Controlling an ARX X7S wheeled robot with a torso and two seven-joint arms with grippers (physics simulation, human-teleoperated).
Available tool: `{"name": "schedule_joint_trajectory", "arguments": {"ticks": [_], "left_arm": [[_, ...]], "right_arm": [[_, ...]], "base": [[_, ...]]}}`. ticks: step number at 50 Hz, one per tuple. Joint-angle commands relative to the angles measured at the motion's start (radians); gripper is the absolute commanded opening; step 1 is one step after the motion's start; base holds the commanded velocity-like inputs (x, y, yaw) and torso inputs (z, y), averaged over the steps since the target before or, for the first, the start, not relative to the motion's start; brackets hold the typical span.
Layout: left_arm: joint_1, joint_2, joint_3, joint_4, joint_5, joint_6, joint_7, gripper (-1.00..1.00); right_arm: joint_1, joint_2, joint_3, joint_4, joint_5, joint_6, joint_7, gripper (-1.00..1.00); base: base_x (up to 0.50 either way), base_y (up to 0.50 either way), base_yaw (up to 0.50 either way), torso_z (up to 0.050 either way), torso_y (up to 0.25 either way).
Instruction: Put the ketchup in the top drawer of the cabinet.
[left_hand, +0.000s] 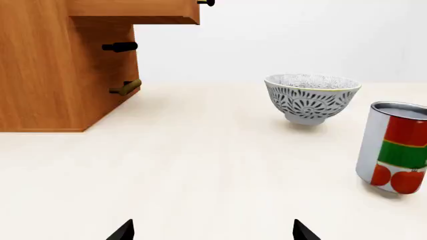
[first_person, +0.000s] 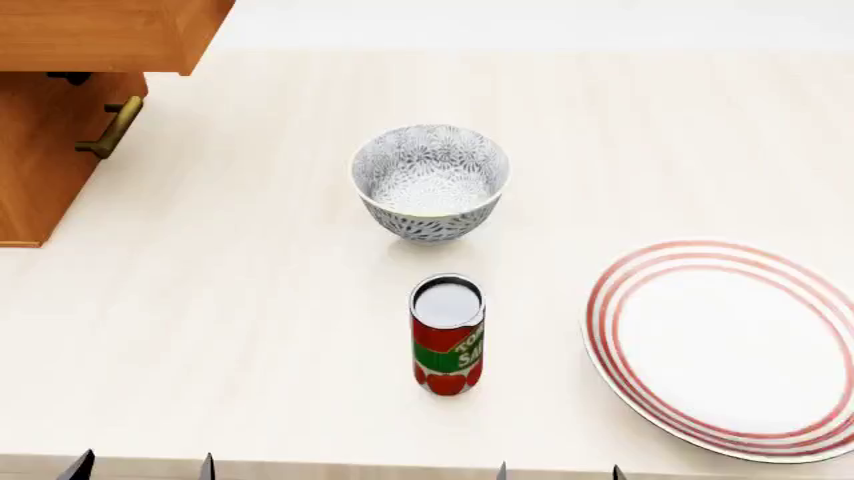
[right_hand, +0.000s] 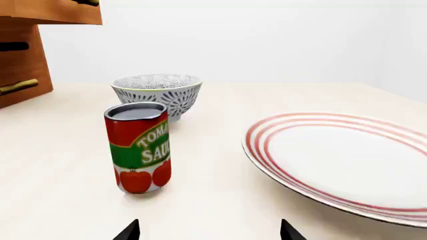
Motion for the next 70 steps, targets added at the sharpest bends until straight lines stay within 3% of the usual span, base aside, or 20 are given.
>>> {"name": "schedule_joint_trajectory", "arguments": {"ticks": [1, 21, 34, 45, 70], "left_arm": [[0.001, -0.012, 0.013, 0.004, -0.012, -0.002, -0.013, 1.0], [-0.012, -0.085, 0.041, 0.36, -0.076, -0.249, -0.072, 1.0], [-0.014, -0.111, 0.033, 0.547, -0.114, -0.352, -0.097, 1.0], [-0.019, -0.124, 0.039, 0.553, -0.131, -0.354, -0.11, 1.0], [-0.017, -0.147, 0.035, 0.537, -0.165, -0.346, -0.138, 1.0]], "right_arm": [[-0.001, 0.013, -0.016, -0.002, 0.013, 0.001, 0.016, 1.0], [0.003, 0.087, -0.043, -0.411, 0.047, 0.267, 0.085, 1.0], [-0.001, 0.105, -0.042, -0.509, 0.076, 0.284, 0.106, 1.0], [-0.009, 0.118, -0.048, -0.528, 0.106, 0.28, 0.11, 1.0], [-0.004, 0.141, -0.067, -0.509, 0.125, 0.28, 0.14, 1.0]], "base": [[0.0, 0.0, 0.0, 0.0, 0.0], [0.0, 0.0, 0.0, 0.0, 0.0], [0.0, 0.0, 0.0, 0.0, 0.0], [0.07, 0.0, 0.0, 0.0, 0.0], [0.49, 0.0, 0.0, 0.0, 0.0]]}}
